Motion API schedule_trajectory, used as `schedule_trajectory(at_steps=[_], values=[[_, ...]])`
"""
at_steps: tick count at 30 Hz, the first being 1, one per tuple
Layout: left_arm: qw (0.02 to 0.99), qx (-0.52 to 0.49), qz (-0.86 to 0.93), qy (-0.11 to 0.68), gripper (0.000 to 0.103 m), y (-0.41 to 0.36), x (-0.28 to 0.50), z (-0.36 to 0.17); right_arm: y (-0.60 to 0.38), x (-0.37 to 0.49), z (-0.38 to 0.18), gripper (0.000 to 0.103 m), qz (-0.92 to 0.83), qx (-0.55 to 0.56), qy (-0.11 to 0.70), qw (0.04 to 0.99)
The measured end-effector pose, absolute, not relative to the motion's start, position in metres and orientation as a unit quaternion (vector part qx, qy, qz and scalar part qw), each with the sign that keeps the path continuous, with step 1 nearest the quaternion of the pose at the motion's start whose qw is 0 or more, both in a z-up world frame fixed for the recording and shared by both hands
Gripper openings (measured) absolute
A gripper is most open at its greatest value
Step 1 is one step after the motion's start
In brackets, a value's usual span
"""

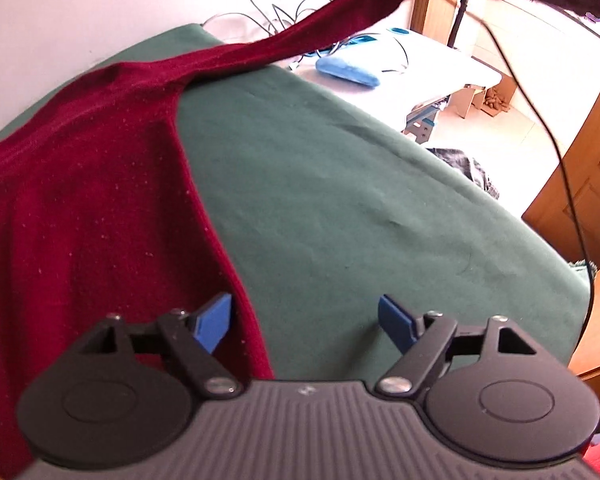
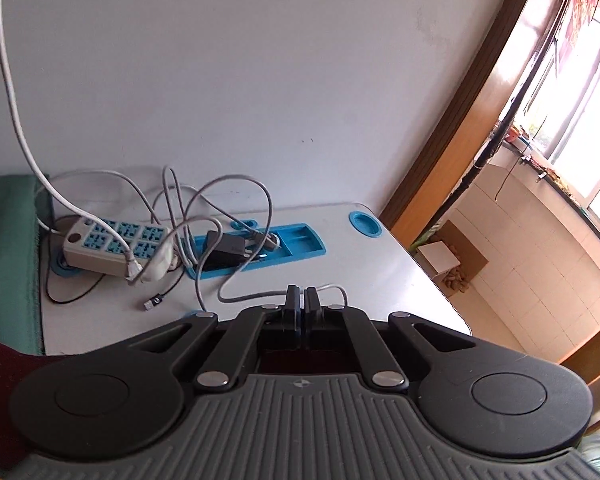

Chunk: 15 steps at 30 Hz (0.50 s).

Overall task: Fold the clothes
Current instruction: 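Lay the sweater on the table and open both tools, then grasp the sweater hem with the right tool and pull it flat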

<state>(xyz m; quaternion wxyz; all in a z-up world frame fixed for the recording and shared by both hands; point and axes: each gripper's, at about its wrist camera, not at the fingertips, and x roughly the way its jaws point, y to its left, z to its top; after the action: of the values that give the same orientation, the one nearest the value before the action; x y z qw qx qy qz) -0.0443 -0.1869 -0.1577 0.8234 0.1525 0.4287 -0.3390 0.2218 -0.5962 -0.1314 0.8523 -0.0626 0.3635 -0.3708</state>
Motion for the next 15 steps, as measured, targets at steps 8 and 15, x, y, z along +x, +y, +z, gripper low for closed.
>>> schedule_trajectory(at_steps=[8,15], values=[[0.837,0.100,-0.313,0.438,0.077,-0.167,-0.030,-0.141,-0.619,0.228,-0.188,0.005,-0.412,-0.077,0.388,0.821],[0.882,0.097,-0.227,0.401,0.074,-0.108,-0.009,-0.117,-0.532,0.169,-0.125,0.008,-0.229,-0.033,0.326,0.917]])
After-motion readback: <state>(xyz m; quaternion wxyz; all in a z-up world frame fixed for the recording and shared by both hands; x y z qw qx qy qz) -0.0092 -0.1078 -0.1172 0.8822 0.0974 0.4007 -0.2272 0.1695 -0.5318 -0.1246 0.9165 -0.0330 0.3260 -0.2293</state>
